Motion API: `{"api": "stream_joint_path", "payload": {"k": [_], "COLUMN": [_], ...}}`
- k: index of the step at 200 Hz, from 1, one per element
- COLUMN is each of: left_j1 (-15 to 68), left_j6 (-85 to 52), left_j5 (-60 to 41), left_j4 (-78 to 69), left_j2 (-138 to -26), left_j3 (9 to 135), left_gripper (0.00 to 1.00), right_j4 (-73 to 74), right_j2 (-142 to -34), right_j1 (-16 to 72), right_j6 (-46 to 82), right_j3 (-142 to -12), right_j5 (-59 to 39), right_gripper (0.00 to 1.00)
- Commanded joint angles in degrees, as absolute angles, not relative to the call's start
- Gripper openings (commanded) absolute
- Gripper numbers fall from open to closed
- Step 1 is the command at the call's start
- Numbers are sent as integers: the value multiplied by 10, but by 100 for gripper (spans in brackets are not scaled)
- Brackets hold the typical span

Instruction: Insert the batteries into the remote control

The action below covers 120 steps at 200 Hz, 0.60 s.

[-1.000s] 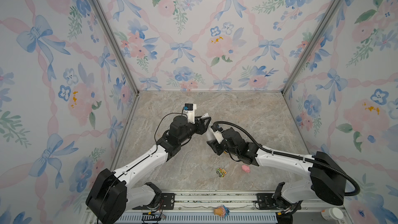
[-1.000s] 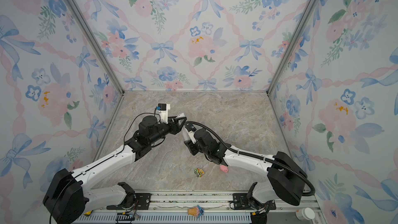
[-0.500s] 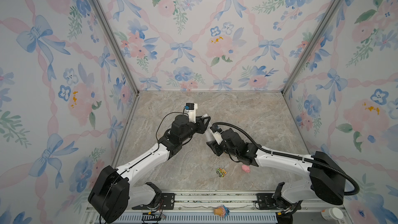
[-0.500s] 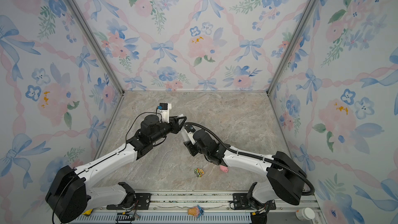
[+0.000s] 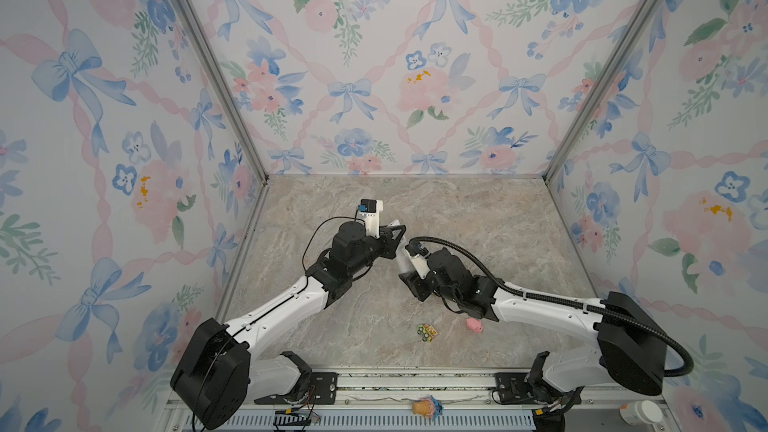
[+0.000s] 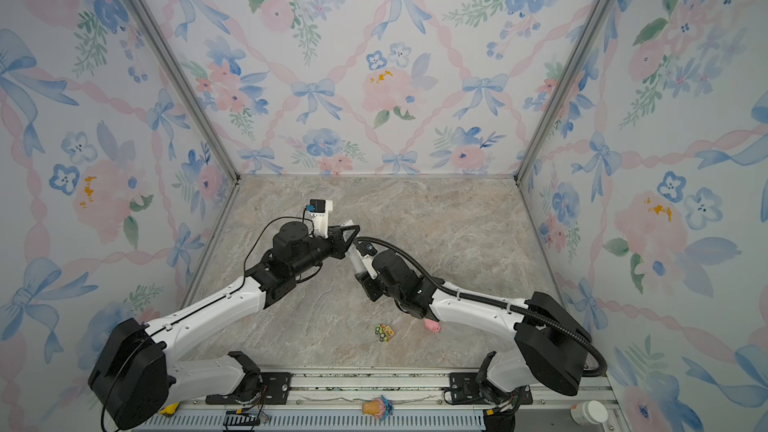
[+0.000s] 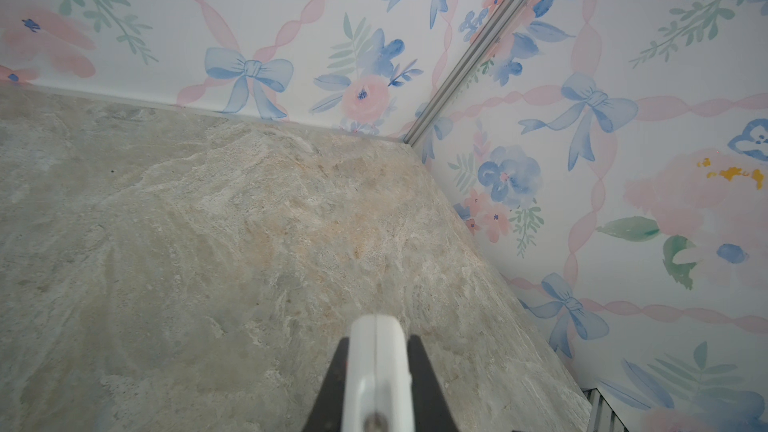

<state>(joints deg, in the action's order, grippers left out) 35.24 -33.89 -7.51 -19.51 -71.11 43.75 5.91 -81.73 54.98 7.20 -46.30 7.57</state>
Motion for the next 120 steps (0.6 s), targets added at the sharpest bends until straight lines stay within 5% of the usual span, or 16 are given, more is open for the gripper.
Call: {"api": "stream_joint_path", "payload": {"k": [1,31,120], "left_j1": [354,353,342], "left_j6": [-328,-317,-304], "left_j5": [-82,-81,-90], "left_j4": [-199,-199,-197], "left_j2": [-721,-720,-734], "left_j3": [440,438,444], "left_gripper": [7,2,0], "right_j4": [65,63,24], "right_j2": [-816,-815,-788], "right_j1": [562,563,581], "right_j6": [66,65,35], "right_j3": [-480,-478,-472], "right_j5": [81,83,94], "right_gripper": [2,10,63]}}
